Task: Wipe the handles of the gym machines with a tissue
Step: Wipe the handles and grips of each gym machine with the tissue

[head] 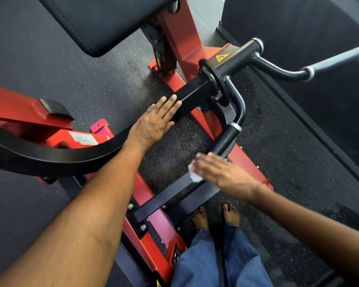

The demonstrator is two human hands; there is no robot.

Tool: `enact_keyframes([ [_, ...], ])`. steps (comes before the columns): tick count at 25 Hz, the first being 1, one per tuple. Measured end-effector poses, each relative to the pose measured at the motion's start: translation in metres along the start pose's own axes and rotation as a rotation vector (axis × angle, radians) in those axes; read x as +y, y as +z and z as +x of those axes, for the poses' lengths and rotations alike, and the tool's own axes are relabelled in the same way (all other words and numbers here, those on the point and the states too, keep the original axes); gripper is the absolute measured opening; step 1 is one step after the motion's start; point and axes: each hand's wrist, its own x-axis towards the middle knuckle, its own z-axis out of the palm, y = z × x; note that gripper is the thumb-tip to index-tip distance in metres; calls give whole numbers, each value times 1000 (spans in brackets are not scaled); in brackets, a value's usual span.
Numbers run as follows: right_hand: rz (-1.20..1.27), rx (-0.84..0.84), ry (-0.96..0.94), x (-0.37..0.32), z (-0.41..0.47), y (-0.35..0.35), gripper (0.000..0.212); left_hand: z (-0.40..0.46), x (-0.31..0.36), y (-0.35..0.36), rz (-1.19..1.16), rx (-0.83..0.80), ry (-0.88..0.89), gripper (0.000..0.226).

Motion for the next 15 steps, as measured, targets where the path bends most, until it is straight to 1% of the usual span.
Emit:
enact_keyframes([
  [2,17,75,294,27,4,-19,61,0,1,0,-4,-4,-1,56],
  [3,23,118,393,29,7,-24,61,-1,2,0,-9,0,-2,56],
  [4,15,83,373,20,9,-25,59,-2,1,1,-13,3,-3,56],
  [5,7,28,250,3,11,-18,55,-4,0,1,-15,3,-2,56],
  [6,0,-24,77,-11,11,-13,49,-4,-1,2,-14,1,0,56],
  [7,-30,-52,-50,-13,12,-12,44,-3,-1,2,-10,-1,0,57],
  [8,-42,-101,-50,-4,15,-22,41,-2,-1,1,-6,-3,-2,57],
  [9,-49,-118,80,13,22,-30,41,-1,-1,1,-5,-5,-7,57],
  [10,-56,-114,294,26,30,-40,42,-1,0,0,-5,-6,-12,56],
  [11,-49,-144,497,29,37,-52,45,-2,0,1,-4,-6,-13,56],
  [12,-94,-208,585,24,44,-57,45,-3,0,1,-2,-5,-12,56],
  [13,-112,-256,548,9,49,-54,41,-4,0,2,-3,-5,-12,56],
  [15,-47,-413,285,-23,58,-47,35,-4,0,3,-9,-4,-15,57],
])
